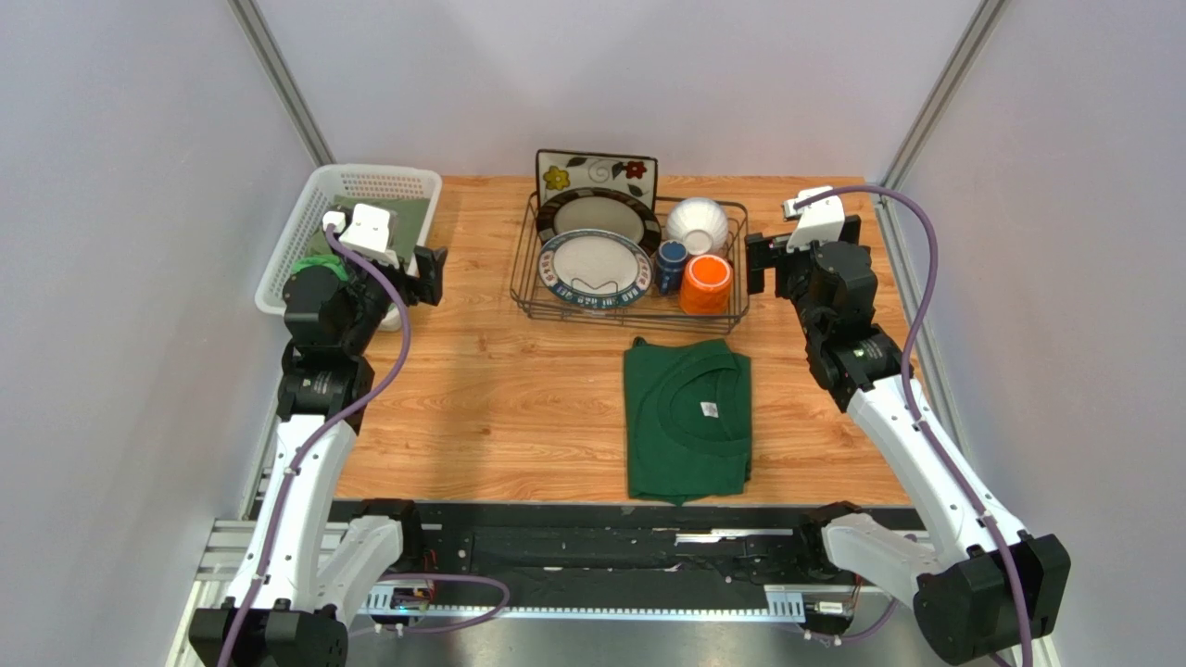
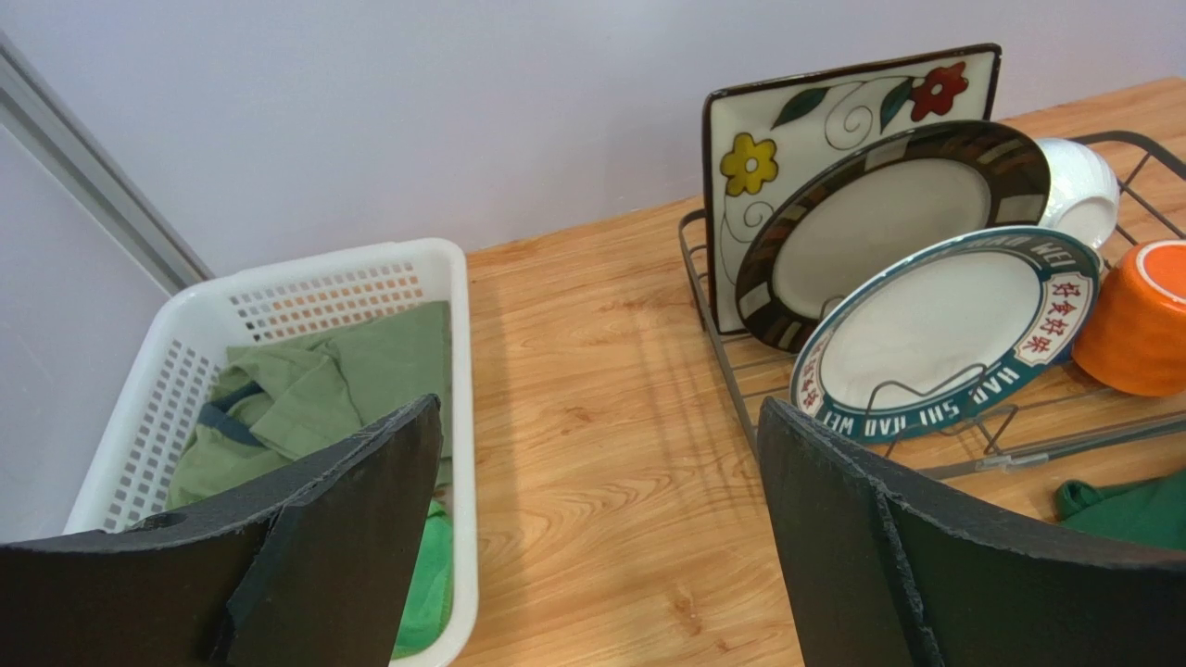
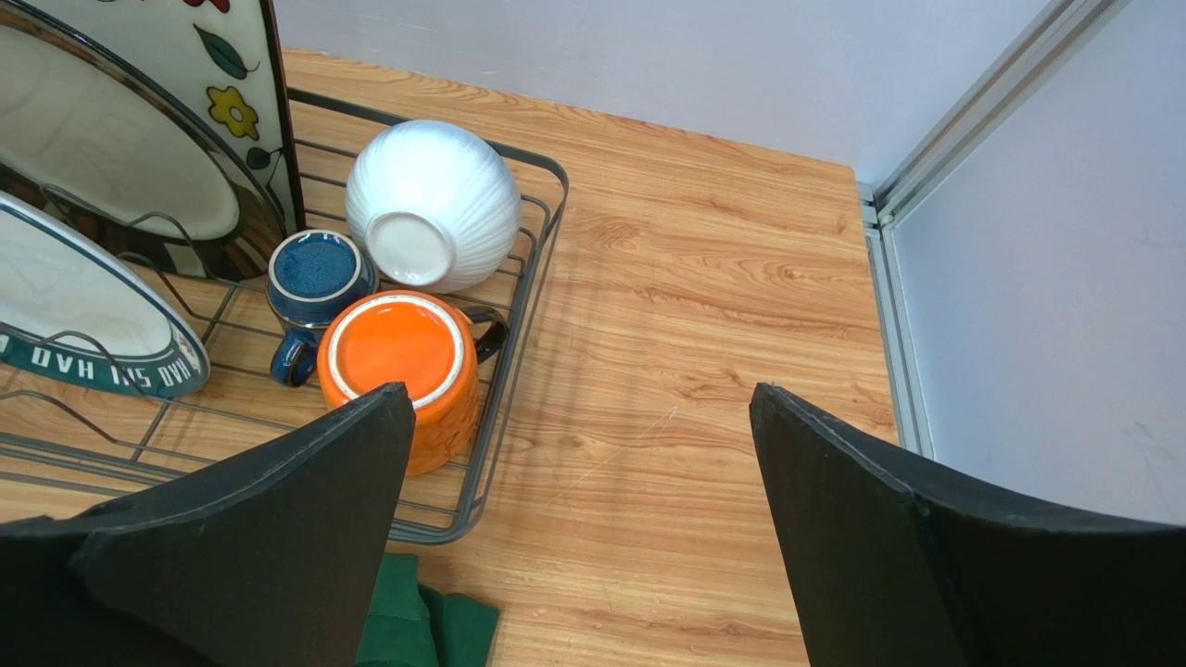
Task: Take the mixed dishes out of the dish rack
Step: Pick up the plate from the dish rack.
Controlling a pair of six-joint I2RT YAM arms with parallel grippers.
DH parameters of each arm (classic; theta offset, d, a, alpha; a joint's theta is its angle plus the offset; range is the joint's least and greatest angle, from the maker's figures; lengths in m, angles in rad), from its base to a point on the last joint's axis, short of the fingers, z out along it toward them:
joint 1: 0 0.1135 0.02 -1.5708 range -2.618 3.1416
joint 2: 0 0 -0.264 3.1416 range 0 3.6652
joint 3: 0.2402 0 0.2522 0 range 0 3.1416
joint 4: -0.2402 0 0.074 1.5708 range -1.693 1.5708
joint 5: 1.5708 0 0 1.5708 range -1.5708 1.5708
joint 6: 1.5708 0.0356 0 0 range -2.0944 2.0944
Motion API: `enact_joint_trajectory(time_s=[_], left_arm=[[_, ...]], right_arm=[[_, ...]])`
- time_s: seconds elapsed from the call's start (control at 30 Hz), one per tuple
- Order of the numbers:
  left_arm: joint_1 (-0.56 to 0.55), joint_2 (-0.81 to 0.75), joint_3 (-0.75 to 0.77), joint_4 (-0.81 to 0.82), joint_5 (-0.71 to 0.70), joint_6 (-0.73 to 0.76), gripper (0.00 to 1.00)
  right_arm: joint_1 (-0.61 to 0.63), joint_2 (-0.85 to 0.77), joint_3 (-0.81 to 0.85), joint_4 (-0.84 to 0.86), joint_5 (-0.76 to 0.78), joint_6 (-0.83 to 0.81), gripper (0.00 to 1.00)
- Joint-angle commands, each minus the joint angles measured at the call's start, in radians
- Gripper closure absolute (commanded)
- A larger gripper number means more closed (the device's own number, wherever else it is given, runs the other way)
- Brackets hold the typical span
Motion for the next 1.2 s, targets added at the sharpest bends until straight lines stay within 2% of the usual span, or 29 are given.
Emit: enact_joint_trajectory(time_s=[0.0,0.37,0.63,0.87,1.17], left_arm=[[0.008,-0.003,0.006,0.041,0.018,-0.007,0.08],[0.008,0.005,0.004,0.035,0.002,0.01,0.08],[0.008,0.028,0.044,-0.057,0.011,0.051,0.07],[0.008,0.092,0.142,-0.183,-0.033,0.061,0.11],[0.008,0.173,0.15,-0.183,-0.025,0.079,0.1]], right_arm=[[-0.004,-0.023,0.015,0.019,-0.013,0.009,0.01],[-0.004,-0.012,0.015,0.018,-0.039,-0.01,0.0],[-0.004,0.017,0.065,-0.001,-0.028,0.004,0.0],[-0.004,0.171,0.261,-0.102,-0.096,-0.022,0.0],[-0.004,0.463,0.528,-0.133,-0.099,-0.105,0.02]])
